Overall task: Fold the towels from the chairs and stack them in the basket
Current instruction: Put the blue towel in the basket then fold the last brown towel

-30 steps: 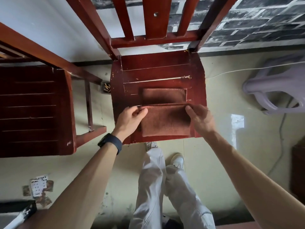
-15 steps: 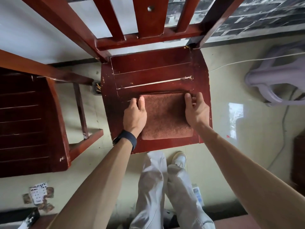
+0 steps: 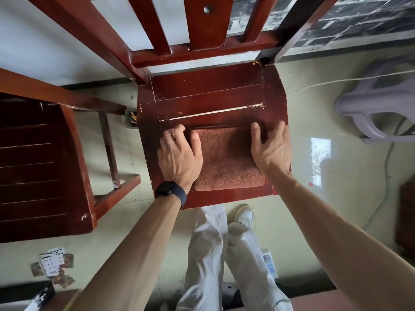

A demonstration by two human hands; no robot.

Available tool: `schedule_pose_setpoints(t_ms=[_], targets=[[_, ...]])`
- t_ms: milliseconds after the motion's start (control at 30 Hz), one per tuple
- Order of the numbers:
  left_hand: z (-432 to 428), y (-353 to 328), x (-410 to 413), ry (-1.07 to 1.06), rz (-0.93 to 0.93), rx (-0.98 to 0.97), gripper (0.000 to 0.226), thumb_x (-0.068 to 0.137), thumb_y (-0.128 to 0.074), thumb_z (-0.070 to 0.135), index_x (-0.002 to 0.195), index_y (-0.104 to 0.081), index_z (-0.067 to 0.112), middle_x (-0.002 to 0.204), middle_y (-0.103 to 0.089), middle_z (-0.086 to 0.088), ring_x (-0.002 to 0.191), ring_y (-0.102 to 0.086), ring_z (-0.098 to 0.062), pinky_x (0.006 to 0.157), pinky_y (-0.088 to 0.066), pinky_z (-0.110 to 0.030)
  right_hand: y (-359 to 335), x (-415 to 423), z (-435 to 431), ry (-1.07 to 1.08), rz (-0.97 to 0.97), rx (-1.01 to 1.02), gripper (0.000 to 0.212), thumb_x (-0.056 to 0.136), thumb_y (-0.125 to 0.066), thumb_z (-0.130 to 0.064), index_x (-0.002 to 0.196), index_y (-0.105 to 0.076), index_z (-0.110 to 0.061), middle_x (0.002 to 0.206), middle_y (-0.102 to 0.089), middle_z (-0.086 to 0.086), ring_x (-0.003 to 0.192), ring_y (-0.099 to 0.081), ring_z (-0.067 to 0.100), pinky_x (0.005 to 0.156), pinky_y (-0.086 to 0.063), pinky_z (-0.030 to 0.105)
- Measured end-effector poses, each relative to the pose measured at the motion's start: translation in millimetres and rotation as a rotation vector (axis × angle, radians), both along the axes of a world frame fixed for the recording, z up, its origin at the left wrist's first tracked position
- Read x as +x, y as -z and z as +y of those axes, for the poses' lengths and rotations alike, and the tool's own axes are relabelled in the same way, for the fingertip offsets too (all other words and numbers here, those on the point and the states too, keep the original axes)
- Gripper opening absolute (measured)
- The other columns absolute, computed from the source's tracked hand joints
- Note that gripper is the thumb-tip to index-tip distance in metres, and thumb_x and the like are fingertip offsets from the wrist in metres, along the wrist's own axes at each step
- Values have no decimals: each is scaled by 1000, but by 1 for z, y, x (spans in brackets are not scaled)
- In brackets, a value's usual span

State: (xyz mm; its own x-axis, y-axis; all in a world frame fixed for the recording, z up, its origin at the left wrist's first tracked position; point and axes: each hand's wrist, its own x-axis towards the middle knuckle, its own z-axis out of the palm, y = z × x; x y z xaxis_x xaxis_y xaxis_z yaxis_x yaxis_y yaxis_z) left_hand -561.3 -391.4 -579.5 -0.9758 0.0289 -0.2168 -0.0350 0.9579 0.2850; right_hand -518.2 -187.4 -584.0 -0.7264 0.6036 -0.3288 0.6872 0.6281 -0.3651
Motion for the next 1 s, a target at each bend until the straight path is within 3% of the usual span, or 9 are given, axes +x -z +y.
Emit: schedule_pose_setpoints(t_ms=[67, 133, 200, 367, 500, 733, 800, 900, 1000], targets=[[-5, -3, 15, 255, 154, 12, 42, 98, -50, 38, 129, -58, 11, 133, -56, -14, 114, -55, -34, 91, -44, -46, -3, 12, -8, -55, 149, 61, 45, 99, -46, -47, 121, -51, -8, 116, -54, 14, 102, -53, 31, 89, -47, 45], [-4, -6, 32, 528, 102, 40, 55, 97, -49, 39, 146, -47, 12, 153, -42, -10, 138, -43, -31, 111, -34, -50, -5, 26, -18, -168, 199, 119, 44, 99, -50, -35, 134, -50, -9, 138, -49, 12, 121, -50, 29, 100, -43, 43], [-1, -2, 43, 617, -10, 13, 65, 98, -45, 41, 156, -30, 16, 164, -23, -5, 151, -21, -25, 120, -20, -51, -4, 39, -29, -346, 179, 153, 50, 99, -50, -31, 145, -46, -11, 154, -40, 9, 141, -39, 28, 112, -33, 44], [-3, 25, 37, 548, -101, -95, 72, 98, -37, 52, 159, -13, 25, 168, -3, -1, 154, 0, -24, 121, -8, -57, 21, 35, -29, -600, -5, 184, 61, 104, -35, -41, 160, -20, -19, 168, -15, 3, 155, -9, 19, 122, -11, 58], [-3, 38, 33, 509, -88, -66, 77, 93, -39, 60, 159, -12, 31, 168, 0, 1, 154, 3, -22, 119, -4, -62, 31, 24, -24, -579, 0, 203, 65, 103, -37, -49, 160, -19, -24, 168, -11, 1, 155, -6, 19, 121, -3, 63], [0, 28, 27, 517, -117, -76, 77, 92, -39, 60, 159, -9, 34, 168, 1, 3, 154, 4, -20, 118, -4, -64, 24, 20, -23, -583, -50, 154, 66, 103, -32, -54, 160, -12, -30, 169, -4, -1, 156, 2, 18, 120, -4, 65], [-3, 18, 24, 506, -125, -102, 73, 95, -38, 58, 158, -9, 37, 168, 1, 2, 154, 1, -20, 118, -4, -64, 14, 22, -22, -467, -76, 144, 68, 103, -30, -57, 161, -8, -28, 169, 1, 3, 155, 5, 22, 121, 2, 60], [-18, 4, 17, 228, -121, -120, 73, 95, -40, 55, 159, -14, 31, 167, -6, -7, 154, -8, -27, 118, -7, -61, -1, 34, -12, -114, -115, 91, 75, 102, -29, -57, 160, -10, -15, 168, -6, 12, 154, -3, 30, 122, -7, 60], [-27, -12, 14, 14, -132, -13, 71, 91, -50, 50, 153, -32, 21, 157, -32, -15, 142, -33, -33, 112, -30, -51, -17, 44, 1, 11, -64, -36, 69, 96, -42, -51, 152, -32, -13, 151, -39, 16, 136, -37, 33, 113, -31, 47]])
